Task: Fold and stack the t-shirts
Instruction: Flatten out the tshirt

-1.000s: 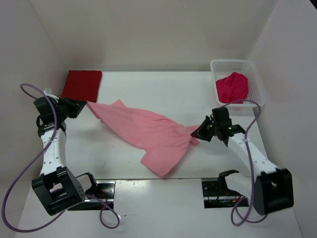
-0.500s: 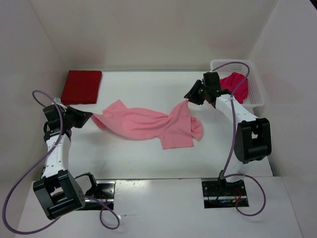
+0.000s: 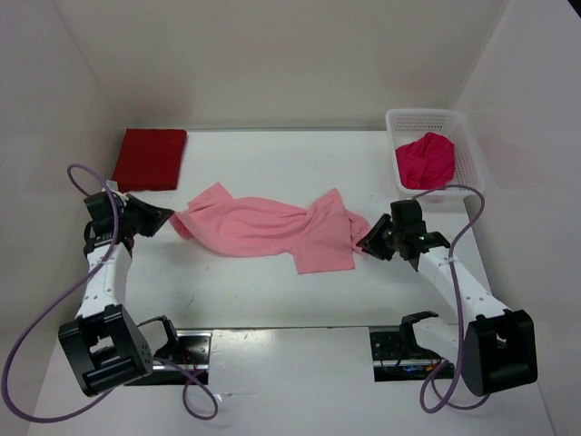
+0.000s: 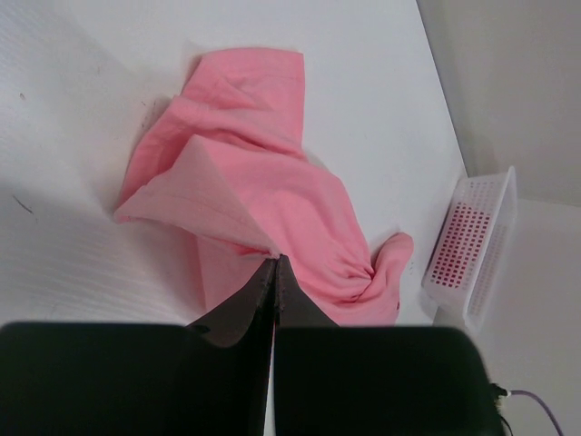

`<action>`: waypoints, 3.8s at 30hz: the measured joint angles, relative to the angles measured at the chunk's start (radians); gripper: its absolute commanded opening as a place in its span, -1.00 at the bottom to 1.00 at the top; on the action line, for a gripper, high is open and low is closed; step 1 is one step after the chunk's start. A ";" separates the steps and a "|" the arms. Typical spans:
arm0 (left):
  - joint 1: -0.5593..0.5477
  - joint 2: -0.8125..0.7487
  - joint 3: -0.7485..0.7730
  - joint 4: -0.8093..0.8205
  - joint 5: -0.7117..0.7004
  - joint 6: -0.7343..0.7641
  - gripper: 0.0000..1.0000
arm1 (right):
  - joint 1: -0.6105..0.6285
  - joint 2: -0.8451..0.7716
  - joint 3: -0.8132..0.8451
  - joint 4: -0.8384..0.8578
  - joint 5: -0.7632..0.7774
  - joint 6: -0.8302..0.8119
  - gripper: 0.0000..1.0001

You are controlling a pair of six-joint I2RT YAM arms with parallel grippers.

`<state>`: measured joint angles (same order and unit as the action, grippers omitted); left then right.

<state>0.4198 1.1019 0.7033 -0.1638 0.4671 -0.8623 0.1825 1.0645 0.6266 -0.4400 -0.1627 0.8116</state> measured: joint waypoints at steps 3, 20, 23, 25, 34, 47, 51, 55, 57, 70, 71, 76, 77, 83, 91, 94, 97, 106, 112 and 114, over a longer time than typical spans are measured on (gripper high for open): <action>-0.001 0.050 0.025 0.008 0.000 0.000 -1.00 | 0.002 0.016 -0.027 -0.016 0.000 0.047 -0.37; -0.010 0.259 0.124 0.142 0.008 -0.032 -1.00 | 0.083 0.111 -0.156 0.054 0.051 0.217 -0.23; -0.018 0.263 0.124 0.142 0.009 -0.032 -1.00 | 0.087 0.140 -0.156 0.080 0.050 0.225 -0.29; -0.024 0.263 0.124 0.144 0.009 -0.032 -1.00 | 0.088 0.157 -0.156 0.108 0.047 0.233 -0.37; -0.032 0.263 0.123 0.150 0.010 -0.032 -1.00 | 0.112 0.234 -0.132 0.174 0.056 0.266 -1.00; -0.208 0.275 0.404 0.049 -0.027 -0.051 -1.00 | 0.140 0.058 0.670 -0.205 0.198 0.094 -1.00; -0.213 0.243 0.661 0.038 -0.028 -0.079 -1.00 | 0.141 0.138 1.180 -0.309 0.257 -0.032 -1.00; -0.121 0.166 0.846 0.007 -0.012 -0.116 -1.00 | 0.141 0.269 1.701 -0.408 0.294 -0.137 -1.00; -0.071 0.153 0.958 -0.013 0.003 -0.139 -1.00 | 0.141 0.311 1.886 -0.420 0.299 -0.173 -1.00; -0.028 0.150 0.966 0.018 0.041 -0.187 -1.00 | 0.147 0.395 1.958 -0.340 0.307 -0.298 -1.00; -0.029 0.177 0.941 0.015 0.039 -0.184 -1.00 | 0.147 0.449 1.971 -0.330 0.304 -0.310 -1.00; -0.044 0.402 0.892 0.002 0.011 -0.180 -1.00 | 0.108 0.770 2.023 -0.311 0.243 -0.334 -1.00; -0.048 0.447 0.892 -0.003 0.005 -0.180 -1.00 | 0.092 0.832 2.023 -0.312 0.229 -0.333 -1.00; -0.069 0.568 0.969 -0.023 0.002 -0.184 -1.00 | 0.043 1.058 2.057 -0.348 0.178 -0.302 -1.00; -0.055 0.575 1.343 0.035 0.003 -0.196 -1.00 | -0.058 0.936 2.126 -0.193 0.000 -0.159 -1.00; -0.045 0.555 1.392 0.076 0.003 -0.209 -1.00 | -0.146 0.860 2.140 -0.119 -0.077 -0.099 -1.00; -0.044 0.531 1.354 0.113 0.003 -0.211 -1.00 | -0.185 0.793 2.103 -0.095 -0.115 -0.088 -1.00; -0.069 0.379 0.657 0.227 -0.015 -0.164 -1.00 | -0.193 0.479 1.178 -0.018 -0.151 -0.187 -1.00; -0.154 0.269 0.248 0.220 -0.033 -0.090 -1.00 | -0.196 0.414 0.576 -0.055 -0.129 -0.220 -1.00; -0.158 0.212 0.143 0.211 -0.043 -0.055 -1.00 | -0.196 0.364 0.444 -0.077 -0.119 -0.232 -1.00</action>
<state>0.2615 1.3136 0.8463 0.0467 0.4240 -0.9173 -0.0135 1.4288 1.0706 -0.5167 -0.2817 0.5800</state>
